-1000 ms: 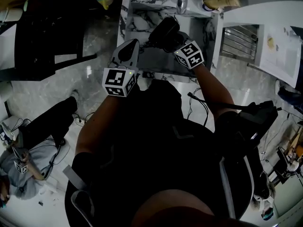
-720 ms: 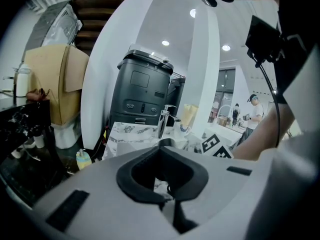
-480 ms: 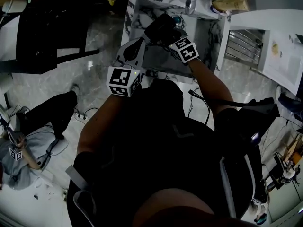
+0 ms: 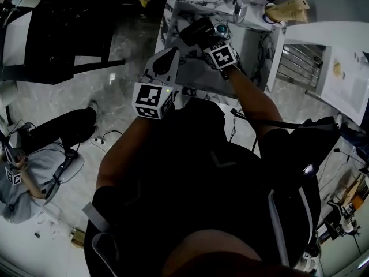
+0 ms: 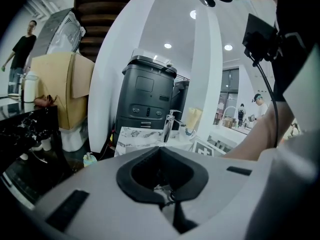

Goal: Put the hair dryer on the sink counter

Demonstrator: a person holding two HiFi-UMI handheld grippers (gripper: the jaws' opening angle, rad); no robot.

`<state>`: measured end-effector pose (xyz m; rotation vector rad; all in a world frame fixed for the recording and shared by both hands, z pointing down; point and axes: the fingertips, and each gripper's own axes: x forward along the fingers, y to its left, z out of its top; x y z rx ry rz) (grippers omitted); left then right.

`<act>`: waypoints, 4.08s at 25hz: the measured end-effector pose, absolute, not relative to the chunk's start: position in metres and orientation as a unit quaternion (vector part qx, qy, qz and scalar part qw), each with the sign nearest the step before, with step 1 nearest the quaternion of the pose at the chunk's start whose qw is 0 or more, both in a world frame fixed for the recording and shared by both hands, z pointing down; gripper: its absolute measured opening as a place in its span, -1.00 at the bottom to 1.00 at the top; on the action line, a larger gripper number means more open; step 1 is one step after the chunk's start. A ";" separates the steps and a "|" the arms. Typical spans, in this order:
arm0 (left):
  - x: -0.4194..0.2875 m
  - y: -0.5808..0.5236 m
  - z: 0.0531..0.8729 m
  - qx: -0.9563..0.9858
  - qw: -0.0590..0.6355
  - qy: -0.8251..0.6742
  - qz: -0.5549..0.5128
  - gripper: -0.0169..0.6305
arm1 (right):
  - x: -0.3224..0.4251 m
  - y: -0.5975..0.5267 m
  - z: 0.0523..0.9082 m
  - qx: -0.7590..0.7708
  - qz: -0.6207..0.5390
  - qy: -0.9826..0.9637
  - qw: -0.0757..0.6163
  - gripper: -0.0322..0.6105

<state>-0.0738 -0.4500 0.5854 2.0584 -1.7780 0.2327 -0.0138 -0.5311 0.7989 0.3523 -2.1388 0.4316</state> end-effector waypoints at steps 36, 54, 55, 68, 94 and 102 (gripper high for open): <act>-0.086 -0.448 0.575 0.732 0.197 -0.647 0.085 -0.93 | -0.013 -0.549 0.834 0.184 0.197 -0.824 0.499 -0.18; -0.057 -0.451 0.535 0.749 0.156 -0.641 0.067 -0.93 | -0.001 -0.551 0.695 0.204 0.172 -0.897 0.354 -0.14; -0.056 -0.449 0.531 0.748 0.158 -0.642 0.063 -0.93 | 0.001 -0.549 0.682 0.206 0.168 -0.901 0.343 -0.16; -0.025 -0.421 0.490 0.756 0.138 -0.638 0.043 -0.93 | 0.047 -0.525 0.538 0.256 0.135 -0.939 0.188 -0.74; -0.035 -0.395 0.372 0.806 0.052 -0.590 0.016 -0.93 | 0.097 -0.460 0.375 0.370 0.080 -0.925 0.043 -0.81; -0.052 -0.379 0.368 0.811 0.050 -0.583 0.002 -0.93 | 0.084 -0.440 0.363 0.393 0.064 -0.917 0.039 -0.82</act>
